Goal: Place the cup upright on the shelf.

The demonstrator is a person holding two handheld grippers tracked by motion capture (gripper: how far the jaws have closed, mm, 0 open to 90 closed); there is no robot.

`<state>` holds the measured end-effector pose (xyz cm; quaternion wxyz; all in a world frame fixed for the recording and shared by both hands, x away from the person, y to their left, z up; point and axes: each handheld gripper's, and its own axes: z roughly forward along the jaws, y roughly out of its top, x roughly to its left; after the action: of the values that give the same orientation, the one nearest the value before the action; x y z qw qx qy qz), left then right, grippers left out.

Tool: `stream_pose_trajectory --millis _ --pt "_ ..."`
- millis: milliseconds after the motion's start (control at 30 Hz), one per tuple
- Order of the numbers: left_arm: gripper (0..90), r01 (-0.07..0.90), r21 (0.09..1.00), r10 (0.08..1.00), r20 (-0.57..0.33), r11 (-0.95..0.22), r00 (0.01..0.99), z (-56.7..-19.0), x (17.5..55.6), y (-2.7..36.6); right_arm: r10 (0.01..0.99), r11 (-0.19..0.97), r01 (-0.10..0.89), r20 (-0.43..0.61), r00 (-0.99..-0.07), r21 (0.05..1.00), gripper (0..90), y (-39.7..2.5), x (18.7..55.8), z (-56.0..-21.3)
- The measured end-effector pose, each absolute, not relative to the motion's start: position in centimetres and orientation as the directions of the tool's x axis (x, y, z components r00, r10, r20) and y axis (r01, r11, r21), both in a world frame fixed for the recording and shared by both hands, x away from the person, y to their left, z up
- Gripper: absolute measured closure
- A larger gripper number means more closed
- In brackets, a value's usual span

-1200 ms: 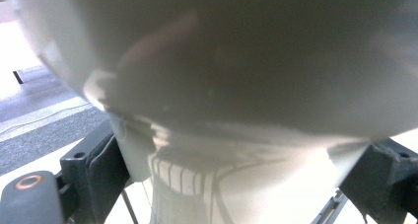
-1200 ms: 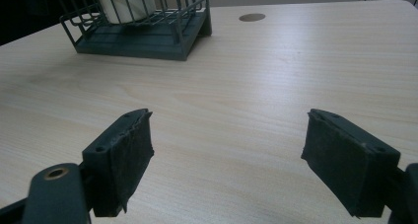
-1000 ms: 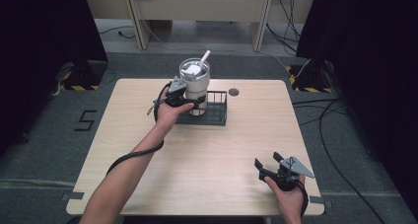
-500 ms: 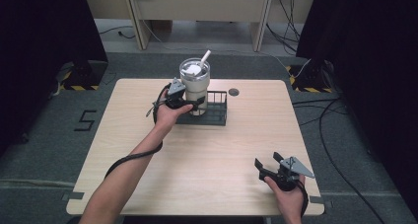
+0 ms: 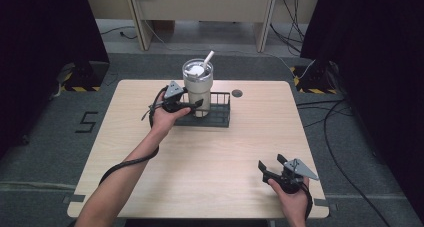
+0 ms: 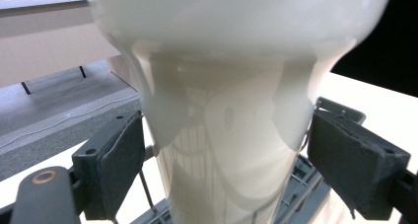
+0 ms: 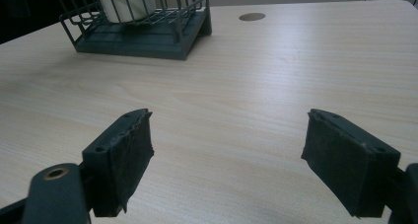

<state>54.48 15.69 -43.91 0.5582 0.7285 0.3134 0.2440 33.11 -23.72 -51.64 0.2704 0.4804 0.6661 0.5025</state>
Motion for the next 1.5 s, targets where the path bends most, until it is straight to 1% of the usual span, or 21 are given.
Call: stream_pose_trajectory --millis 233,500,1033,1500 --pt "14.4 0.190 0.966 0.725 -0.002 -0.178 0.689 -43.7 53.6 16.6 0.913 0.042 0.364 0.112 -0.392 0.930 19.2 -23.7 33.1 -51.6" --pt "14.4 0.173 0.966 0.716 0.016 -0.190 0.698 -43.1 52.5 17.5 0.914 0.042 0.365 0.112 -0.391 0.930 19.2 -23.7 33.1 -51.6" --pt "14.5 0.177 0.970 0.727 -0.002 -0.165 0.687 -42.9 50.8 19.8 0.915 0.043 0.368 0.112 -0.388 0.929 19.2 -23.7 33.1 -51.6" --pt "14.4 0.160 0.975 0.733 0.007 -0.157 0.680 -42.6 49.3 21.5 0.915 0.043 0.369 0.112 -0.388 0.928 19.2 -23.7 33.1 -51.6"
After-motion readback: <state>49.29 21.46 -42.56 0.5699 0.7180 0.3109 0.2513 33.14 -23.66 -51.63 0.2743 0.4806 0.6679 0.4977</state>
